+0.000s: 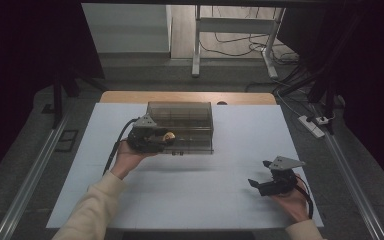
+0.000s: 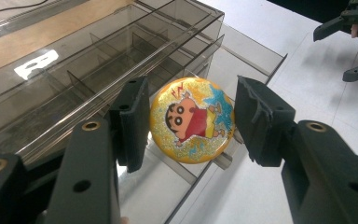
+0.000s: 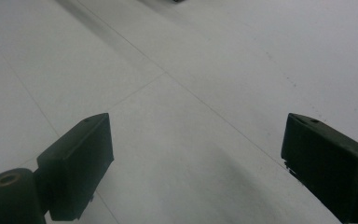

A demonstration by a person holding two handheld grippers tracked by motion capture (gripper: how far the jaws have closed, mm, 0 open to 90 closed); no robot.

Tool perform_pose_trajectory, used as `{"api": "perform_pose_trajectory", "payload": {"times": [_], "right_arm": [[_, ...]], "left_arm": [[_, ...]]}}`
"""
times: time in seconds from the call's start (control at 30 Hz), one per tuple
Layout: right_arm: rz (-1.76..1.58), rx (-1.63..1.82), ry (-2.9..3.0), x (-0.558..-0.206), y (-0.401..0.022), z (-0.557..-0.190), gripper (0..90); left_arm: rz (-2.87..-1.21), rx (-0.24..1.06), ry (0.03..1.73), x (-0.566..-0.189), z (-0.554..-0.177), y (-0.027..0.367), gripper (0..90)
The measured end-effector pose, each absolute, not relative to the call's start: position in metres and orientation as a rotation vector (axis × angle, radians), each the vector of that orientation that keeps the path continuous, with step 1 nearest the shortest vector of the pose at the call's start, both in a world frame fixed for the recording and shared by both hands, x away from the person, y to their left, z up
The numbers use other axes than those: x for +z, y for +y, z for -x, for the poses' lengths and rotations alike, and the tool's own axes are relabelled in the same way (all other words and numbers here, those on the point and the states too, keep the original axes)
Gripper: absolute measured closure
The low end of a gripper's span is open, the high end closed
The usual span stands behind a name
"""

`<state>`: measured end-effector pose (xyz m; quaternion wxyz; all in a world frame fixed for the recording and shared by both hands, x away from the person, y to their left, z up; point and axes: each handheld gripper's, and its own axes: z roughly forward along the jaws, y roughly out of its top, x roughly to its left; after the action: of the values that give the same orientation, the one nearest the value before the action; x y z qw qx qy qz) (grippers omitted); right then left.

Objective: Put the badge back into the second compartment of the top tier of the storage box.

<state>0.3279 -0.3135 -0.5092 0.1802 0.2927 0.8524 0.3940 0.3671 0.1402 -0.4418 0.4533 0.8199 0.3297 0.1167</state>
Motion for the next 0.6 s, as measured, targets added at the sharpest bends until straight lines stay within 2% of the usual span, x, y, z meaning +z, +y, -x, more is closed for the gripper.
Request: {"api": "perform_pose_trajectory", "payload": {"times": [0.6], "right_arm": [[-0.831,1.112,2.409,-0.509,-0.314,-0.328,8.4]], "left_arm": [[-2.030,0.281,0.812,-0.444,-0.383,0.123,46.8]]}}
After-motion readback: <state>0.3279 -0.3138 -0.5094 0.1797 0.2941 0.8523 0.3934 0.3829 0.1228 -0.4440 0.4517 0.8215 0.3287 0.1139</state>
